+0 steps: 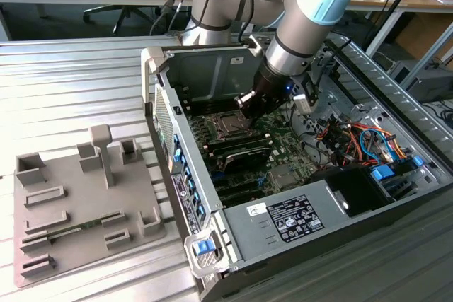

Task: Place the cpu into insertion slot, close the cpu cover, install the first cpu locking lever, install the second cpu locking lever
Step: 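Install the second cpu locking lever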

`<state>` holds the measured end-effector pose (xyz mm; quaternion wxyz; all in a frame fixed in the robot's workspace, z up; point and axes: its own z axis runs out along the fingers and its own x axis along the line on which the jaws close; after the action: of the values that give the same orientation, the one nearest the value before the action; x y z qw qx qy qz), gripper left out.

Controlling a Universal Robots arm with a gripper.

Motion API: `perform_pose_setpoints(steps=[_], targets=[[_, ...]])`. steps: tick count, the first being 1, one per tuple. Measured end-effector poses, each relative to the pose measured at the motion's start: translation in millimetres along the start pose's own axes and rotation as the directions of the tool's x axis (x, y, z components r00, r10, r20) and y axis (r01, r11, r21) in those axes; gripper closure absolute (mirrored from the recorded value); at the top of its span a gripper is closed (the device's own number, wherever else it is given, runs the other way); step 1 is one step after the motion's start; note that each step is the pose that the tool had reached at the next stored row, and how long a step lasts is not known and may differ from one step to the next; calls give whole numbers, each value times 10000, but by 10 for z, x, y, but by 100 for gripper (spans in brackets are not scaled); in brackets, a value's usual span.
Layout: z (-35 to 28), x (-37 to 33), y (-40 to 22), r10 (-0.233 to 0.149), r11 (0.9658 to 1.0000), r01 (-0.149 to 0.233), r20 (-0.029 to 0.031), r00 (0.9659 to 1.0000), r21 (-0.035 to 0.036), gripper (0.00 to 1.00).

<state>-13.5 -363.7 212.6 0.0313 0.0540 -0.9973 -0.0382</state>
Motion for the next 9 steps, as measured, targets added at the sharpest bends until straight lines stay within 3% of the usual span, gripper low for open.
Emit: perform_pose_setpoints(steps=[6, 9], targets=[[-162, 3, 0, 0, 10000, 0, 1, 10000, 0, 89], [-173, 5, -14, -2, 10000, 2, 2, 10000, -8, 89]])
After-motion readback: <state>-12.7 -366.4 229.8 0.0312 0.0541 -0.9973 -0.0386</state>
